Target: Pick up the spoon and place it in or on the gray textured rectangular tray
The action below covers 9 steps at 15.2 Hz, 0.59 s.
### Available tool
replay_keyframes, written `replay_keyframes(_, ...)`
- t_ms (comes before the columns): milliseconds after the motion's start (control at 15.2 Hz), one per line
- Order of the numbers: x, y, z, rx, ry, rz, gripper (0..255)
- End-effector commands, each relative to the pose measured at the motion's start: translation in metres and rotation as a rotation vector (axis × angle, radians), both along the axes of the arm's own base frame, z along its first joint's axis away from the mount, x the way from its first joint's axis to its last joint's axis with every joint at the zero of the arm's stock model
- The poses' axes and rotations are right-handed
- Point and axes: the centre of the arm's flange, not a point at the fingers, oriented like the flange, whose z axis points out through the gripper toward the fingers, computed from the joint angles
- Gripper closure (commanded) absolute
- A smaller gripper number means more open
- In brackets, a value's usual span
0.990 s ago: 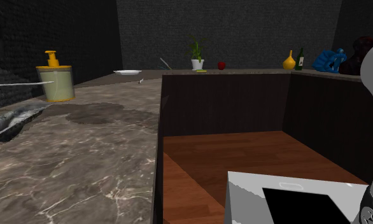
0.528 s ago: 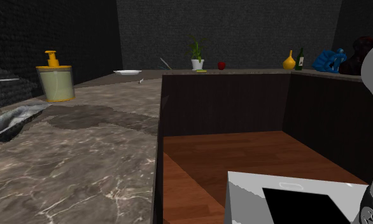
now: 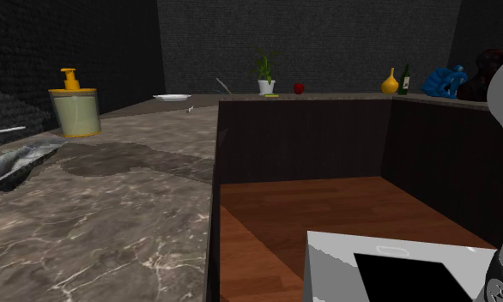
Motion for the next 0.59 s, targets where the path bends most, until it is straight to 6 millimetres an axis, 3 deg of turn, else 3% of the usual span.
replay_keyframes(0,-0.001,-0.001,-0.010,0.000,0.000,0.000,255)
replay_keyframes(396,-0.001,-0.001,-0.042,0.000,0.000,0.000,255)
replay_keyframes(528,-0.001,-0.001,-0.042,0.000,0.000,0.000,255)
